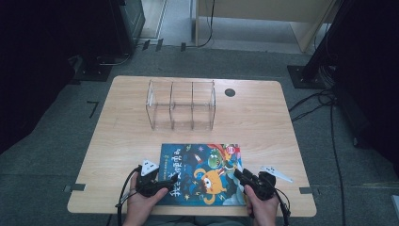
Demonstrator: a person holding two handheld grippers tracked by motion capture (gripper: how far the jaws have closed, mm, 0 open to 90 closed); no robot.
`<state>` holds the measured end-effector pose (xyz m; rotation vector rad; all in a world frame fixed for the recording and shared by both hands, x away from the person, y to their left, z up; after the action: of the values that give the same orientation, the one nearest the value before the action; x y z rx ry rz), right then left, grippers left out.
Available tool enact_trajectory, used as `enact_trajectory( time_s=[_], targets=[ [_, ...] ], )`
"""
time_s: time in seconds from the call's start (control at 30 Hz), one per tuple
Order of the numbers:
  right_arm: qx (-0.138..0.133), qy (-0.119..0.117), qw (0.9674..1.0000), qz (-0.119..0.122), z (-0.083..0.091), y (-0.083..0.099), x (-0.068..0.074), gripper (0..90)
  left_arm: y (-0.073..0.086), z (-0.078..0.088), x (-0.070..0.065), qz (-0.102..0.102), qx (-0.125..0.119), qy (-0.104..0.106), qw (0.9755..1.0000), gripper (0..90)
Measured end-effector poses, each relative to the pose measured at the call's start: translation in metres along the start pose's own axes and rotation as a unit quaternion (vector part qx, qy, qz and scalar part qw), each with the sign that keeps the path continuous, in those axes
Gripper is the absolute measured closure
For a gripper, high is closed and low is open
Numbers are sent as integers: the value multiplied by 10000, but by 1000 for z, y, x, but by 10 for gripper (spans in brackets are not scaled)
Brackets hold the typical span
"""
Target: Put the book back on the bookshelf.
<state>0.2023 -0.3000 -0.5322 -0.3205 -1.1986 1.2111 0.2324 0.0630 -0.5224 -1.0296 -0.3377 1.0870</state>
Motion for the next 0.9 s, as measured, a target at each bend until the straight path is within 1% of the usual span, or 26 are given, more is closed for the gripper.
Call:
enact_trajectory(
  time_s=[0.07,0.1,0.13,0.17,0.23,0.27,0.33,0.37,0.4,0.43,0.47,0.5,0.53,0.57,0.6,0.63,0.67,0.7,0.73,0.77,0.8,0.83,0.87,0.9],
  targets=[
    [-42,-155,9997,-176,3,-1,-3,568,0,0,0,28,-31,-26,10000,154],
    [-42,-155,9997,-176,3,-1,-3,568,0,0,0,17,-31,-40,10000,154],
    [-84,-290,9990,-318,5,-3,-5,572,0,0,0,17,-39,-37,10000,154],
    [-84,-290,9990,-318,5,-3,-5,572,0,0,0,12,-40,-35,10000,154],
    [13,-329,9985,-448,3,-2,-8,540,1,0,0,23,-50,-32,10000,154],
    [13,-329,9985,-448,3,-2,-8,540,1,0,0,14,-50,-32,10000,154],
    [52,-424,9974,-583,2,-4,-11,520,0,-1,0,34,-55,-15,10000,154],
    [69,-439,9969,-657,2,-4,-12,522,0,-1,0,48,-56,-7,10000,153],
    [109,-412,9964,-733,0,-5,-13,565,0,-1,1,37,-39,-1,10000,153],
    [109,-412,9964,-733,0,-5,-13,565,0,-1,1,37,-39,-1,10000,154],
    [187,-322,9962,-784,0,-7,-15,603,-1,-1,1,40,-32,-17,10000,155],
    [187,-322,9962,-784,0,-7,-15,603,-1,-2,1,18,-20,-39,10000,155],
    [237,-310,9956,-854,-1,-9,-15,612,-1,-2,0,-32,5,-69,10000,155],
    [297,-262,9943,-990,-1,-11,-15,621,-2,-3,-1,-66,33,-100,9999,155],
    [297,-262,9943,-990,-1,-11,-15,621,-2,-4,-2,-31,34,-132,9999,155],
    [322,-190,9940,-1027,-2,-11,-13,640,-4,-4,-1,1,62,-156,9999,154],
    [322,-190,9940,-1027,-2,-11,-13,640,-5,-5,1,115,51,-139,9998,154],
    [323,-170,9938,-1049,-1,-11,-12,648,-7,-4,5,368,26,-91,9993,156],
    [266,-241,9953,-903,0,-10,-10,662,-8,-4,9,576,-25,-82,9983,186],
    [266,-241,9953,-903,0,-10,-10,662,-9,-4,12,668,-89,-102,9977,186],
    [238,-299,9955,-870,2,-10,-8,660,-8,-3,14,692,-118,-72,9975,220],
    [156,-522,9947,-868,6,-11,-9,658,-7,-3,14,677,-136,-22,9976,217],
    [115,-639,9937,-908,8,-12,-11,657,-7,-2,15,671,-137,28,9977,217],
    [115,-639,9937,-908,8,-12,-11,657,-7,-2,17,718,-156,75,9973,217]
  ],
)
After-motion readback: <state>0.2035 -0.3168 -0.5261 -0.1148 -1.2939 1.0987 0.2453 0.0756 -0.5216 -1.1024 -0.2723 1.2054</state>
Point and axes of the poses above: each handheld gripper's, and its own axes: z roughly backward along the jaws, y roughly out of its underside, x roughly to its left, the point moved 1 cm from there along -z, roughly forward along the jaws, and after that the axes turned 10 degrees about -x, right-handed, at the moved point
